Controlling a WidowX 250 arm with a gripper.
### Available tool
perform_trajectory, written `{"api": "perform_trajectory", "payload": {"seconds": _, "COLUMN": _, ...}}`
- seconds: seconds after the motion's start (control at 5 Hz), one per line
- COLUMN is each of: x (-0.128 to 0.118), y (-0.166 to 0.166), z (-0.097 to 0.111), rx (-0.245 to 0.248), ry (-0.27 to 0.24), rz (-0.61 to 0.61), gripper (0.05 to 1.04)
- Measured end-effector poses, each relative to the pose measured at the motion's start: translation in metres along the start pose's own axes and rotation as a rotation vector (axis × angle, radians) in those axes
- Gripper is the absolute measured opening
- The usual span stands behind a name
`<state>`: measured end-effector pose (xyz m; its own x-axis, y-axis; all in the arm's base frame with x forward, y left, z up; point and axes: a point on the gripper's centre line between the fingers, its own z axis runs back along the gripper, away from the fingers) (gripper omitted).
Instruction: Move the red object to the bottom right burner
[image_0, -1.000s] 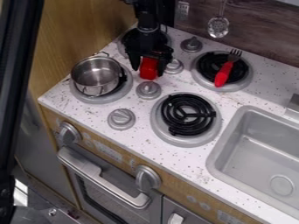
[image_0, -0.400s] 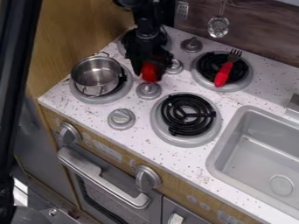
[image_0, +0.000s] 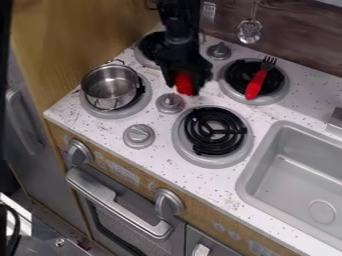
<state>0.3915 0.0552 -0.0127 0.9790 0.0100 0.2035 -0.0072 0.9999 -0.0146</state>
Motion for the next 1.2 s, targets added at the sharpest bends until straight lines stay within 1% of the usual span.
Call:
{"api": "perform_trajectory", "payload": {"seconds": 0.2, "x": -0.022, "y": -0.031, "z": -0.004, "rx": -0.011, "ry": 0.062, "rz": -0.090, "gripper": 0.755}}
{"api": "perform_trajectory", "payload": {"seconds": 0.4, "x": -0.034, "y": -0.054, "z": -0.010, "rx": -0.002, "ry": 0.082, "rz": -0.136, "gripper": 0.754}}
{"api": "perform_trajectory", "payload": {"seconds": 0.6, "x": -0.040, "y": -0.061, "z": -0.012, "rx": 0.053, "ry": 0.105, "rz": -0.171, "gripper": 0.754}}
{"api": "perform_trajectory", "payload": {"seconds": 0.8, "x": -0.040, "y": -0.064, "z": -0.016, "rx": 0.036, "ry": 0.112, "rz": -0.140, "gripper": 0.805}}
{"api": "perform_trajectory", "payload": {"seconds": 1.0, "x": -0.043, "y": -0.064, "z": -0.015, "rx": 0.033, "ry": 0.136, "rz": -0.124, "gripper": 1.002}}
{"api": "perform_trajectory", "payload": {"seconds": 1.2, "x": -0.038, "y": -0.065, "z": 0.016, "rx": 0.006, "ry": 0.098, "rz": -0.074, "gripper": 0.999}}
